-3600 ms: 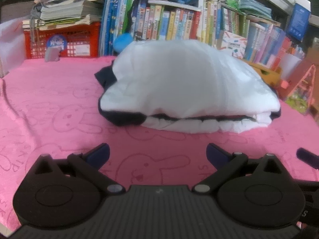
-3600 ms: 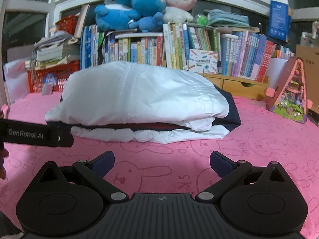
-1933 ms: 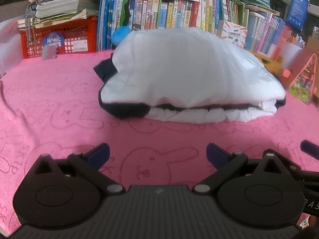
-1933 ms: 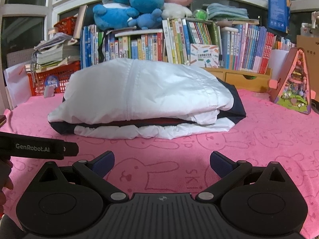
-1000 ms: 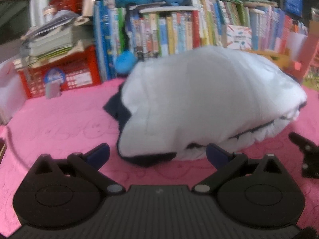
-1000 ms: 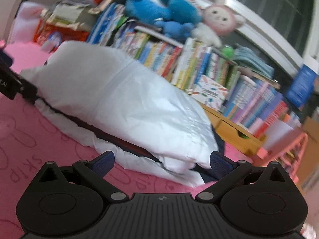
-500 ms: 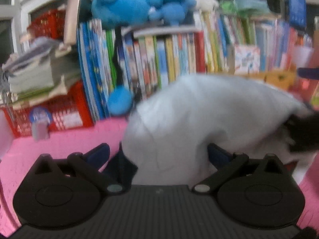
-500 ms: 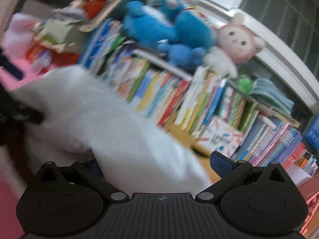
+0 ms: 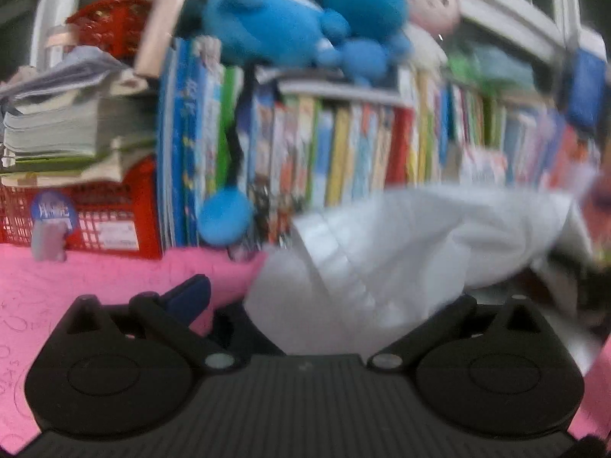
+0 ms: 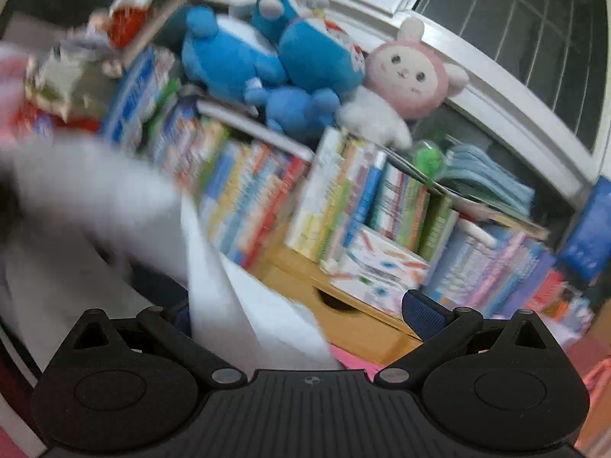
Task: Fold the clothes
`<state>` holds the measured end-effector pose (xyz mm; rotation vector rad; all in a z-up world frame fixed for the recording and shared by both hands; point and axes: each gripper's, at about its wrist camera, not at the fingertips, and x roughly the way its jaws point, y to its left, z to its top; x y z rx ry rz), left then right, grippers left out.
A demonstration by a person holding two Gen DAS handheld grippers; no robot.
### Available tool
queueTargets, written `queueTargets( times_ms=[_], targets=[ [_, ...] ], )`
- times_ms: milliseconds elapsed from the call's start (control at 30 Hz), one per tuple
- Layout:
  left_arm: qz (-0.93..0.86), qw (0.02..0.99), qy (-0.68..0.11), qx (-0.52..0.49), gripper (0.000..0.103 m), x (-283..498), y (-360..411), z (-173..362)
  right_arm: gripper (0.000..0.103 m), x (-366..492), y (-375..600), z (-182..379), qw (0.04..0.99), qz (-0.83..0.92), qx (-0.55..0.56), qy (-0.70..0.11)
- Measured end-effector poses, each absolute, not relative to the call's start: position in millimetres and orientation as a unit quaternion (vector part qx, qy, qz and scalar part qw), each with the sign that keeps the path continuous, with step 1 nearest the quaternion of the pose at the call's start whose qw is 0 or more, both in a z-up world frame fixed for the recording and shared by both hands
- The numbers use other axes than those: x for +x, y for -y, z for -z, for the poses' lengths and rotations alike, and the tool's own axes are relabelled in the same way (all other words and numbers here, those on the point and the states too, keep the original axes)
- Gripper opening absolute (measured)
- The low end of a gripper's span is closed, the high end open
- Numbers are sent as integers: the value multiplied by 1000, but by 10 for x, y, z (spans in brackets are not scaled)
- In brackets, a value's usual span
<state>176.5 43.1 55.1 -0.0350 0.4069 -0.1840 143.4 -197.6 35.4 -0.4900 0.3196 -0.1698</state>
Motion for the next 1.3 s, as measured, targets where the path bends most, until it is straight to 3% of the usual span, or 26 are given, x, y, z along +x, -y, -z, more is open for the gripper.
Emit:
queueTargets(
  times_ms=[100, 167, 233, 267, 300, 333, 467, 567, 667, 733, 800, 967, 1067, 1233, 1300],
  targets=[
    [82, 980, -181, 12, 103, 1707, -359, -608, 103, 1405, 2074, -171, 947, 90, -238, -198],
    [80, 981, -174, 21, 103, 1644, -330, -618, 96, 1394, 2094, -12, 938, 75, -240, -240],
    [88, 982, -166, 17, 103, 1544, -360, -668, 52, 1307, 2128, 3, 939, 54, -226, -254],
    [97, 983, -158, 14, 103, 1472, -389, -721, 42, 1217, 2164, -82, 946, 44, -208, -246],
    [104, 984, -145, 10, 103, 1367, -429, -790, 22, 1127, 2200, -168, 952, 34, -188, -237],
    [111, 985, -130, 6, 103, 1247, -476, -865, 19, 1003, 2242, -296, 961, 26, -163, -220],
    [153, 983, -91, -47, 103, 905, -749, -1154, 19, 272, 2473, -968, 995, 4, -54, -89],
    [146, 981, -116, -47, 103, 1073, -766, -1100, 23, 196, 2640, -1204, 997, 39, -39, -58],
    [123, 972, -193, -59, 103, 1458, -722, -801, 25, 379, 2710, -1105, 993, 46, -37, -105],
    [123, 964, -221, -79, 103, 1587, -741, -636, 26, 273, 2564, -964, 988, -82, -25, -130],
    [126, 962, -228, -87, 103, 1618, -765, -554, 33, 170, 2261, -739, 967, -191, -40, -163],
    [152, 961, -221, -72, 103, 1408, -879, -609, 34, 456, 1424, -7, 914, -286, -123, -260],
    [179, 957, -218, -70, 103, 1139, -1034, -650, 38, 914, 1141, 184, 904, -315, -104, -270],
    [183, 959, -192, -94, 103, 791, -1412, -679, 71, 1517, 917, 345, 885, -364, -44, -286],
    [124, 967, -207, -81, 103, 888, -1475, -614, 77, 1657, 842, 419, 882, -368, -37, -290]
  ],
)
